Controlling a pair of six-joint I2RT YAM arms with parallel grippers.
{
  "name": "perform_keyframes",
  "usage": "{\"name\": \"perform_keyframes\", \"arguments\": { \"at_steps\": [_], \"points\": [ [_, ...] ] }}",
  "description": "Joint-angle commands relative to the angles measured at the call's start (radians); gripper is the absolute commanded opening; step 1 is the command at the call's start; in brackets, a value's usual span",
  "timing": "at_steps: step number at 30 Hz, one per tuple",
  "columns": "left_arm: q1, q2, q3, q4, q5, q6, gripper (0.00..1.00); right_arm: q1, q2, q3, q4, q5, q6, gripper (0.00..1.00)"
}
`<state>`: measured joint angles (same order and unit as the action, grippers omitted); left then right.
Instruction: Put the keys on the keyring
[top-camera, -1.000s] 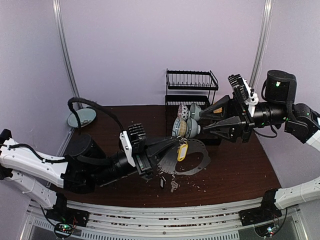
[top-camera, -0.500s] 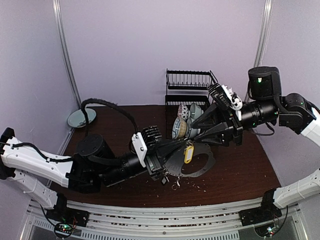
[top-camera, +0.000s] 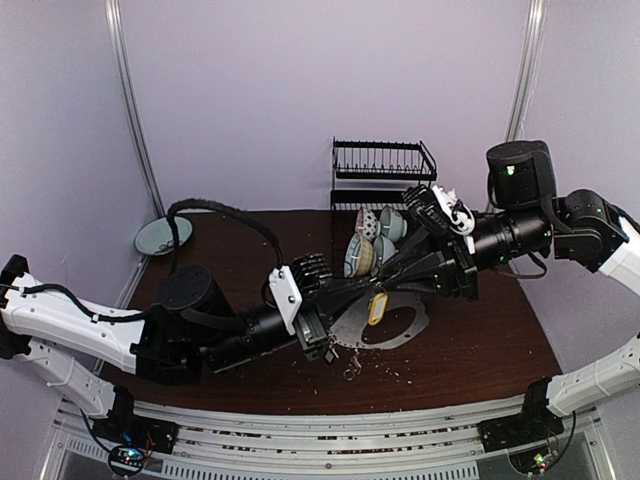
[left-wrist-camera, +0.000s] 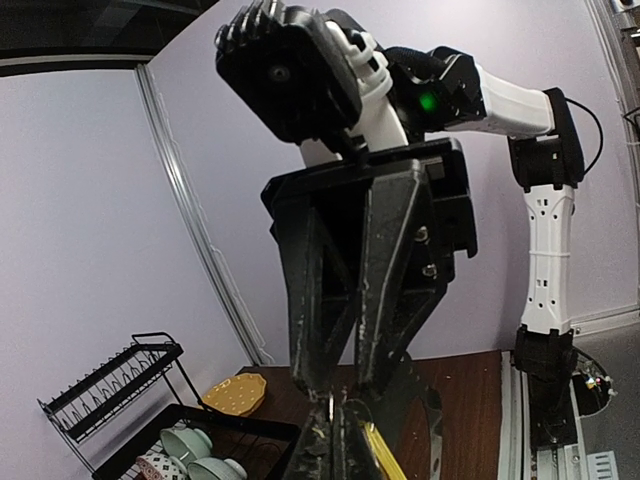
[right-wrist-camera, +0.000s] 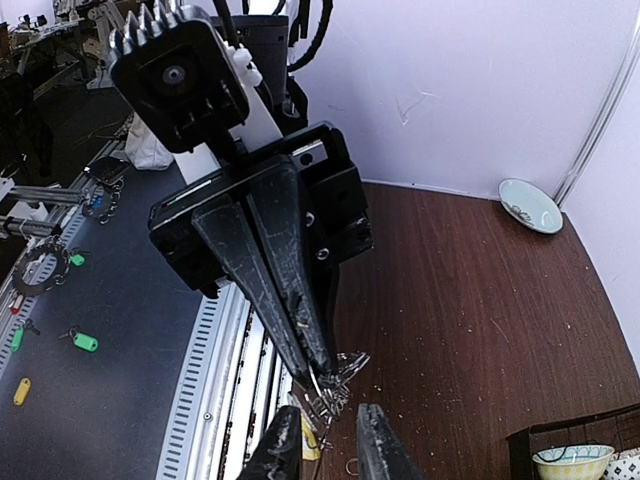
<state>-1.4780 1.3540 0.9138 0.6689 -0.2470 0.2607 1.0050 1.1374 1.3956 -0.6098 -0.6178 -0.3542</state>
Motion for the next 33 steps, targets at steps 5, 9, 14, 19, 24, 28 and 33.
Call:
{"name": "perform_keyframes", "arguments": {
  "at_steps": [5, 9, 14, 19, 24, 28, 33],
  "points": [
    [0.004, 0.005, 0.053, 0.033, -0.003, 0.015, 0.00, 0.012, -0.009, -0.036, 0.059, -0.011, 0.036, 0.19],
    [0.004, 0.017, 0.056, 0.038, -0.002, 0.015, 0.00, 0.013, -0.022, -0.062, 0.091, -0.022, 0.051, 0.13],
    [0.004, 0.019, 0.059, 0.034, 0.001, 0.014, 0.00, 0.013, -0.027, -0.055, 0.081, -0.015, 0.044, 0.17],
    [0.004, 0.006, 0.026, 0.082, -0.019, 0.003, 0.00, 0.013, -0.031, -0.055, 0.055, -0.014, 0.028, 0.30],
    [0.004, -0.013, -0.018, 0.168, -0.024, -0.014, 0.00, 0.009, -0.120, -0.157, 0.156, 0.077, 0.075, 0.54],
    [0.004, -0.013, -0.037, 0.211, -0.008, -0.014, 0.00, 0.008, -0.166, -0.225, 0.208, 0.061, 0.108, 0.52],
    [0.004, -0.018, -0.051, 0.249, 0.009, -0.019, 0.00, 0.008, -0.178, -0.267, 0.227, 0.160, 0.141, 0.47]
  ]
}}
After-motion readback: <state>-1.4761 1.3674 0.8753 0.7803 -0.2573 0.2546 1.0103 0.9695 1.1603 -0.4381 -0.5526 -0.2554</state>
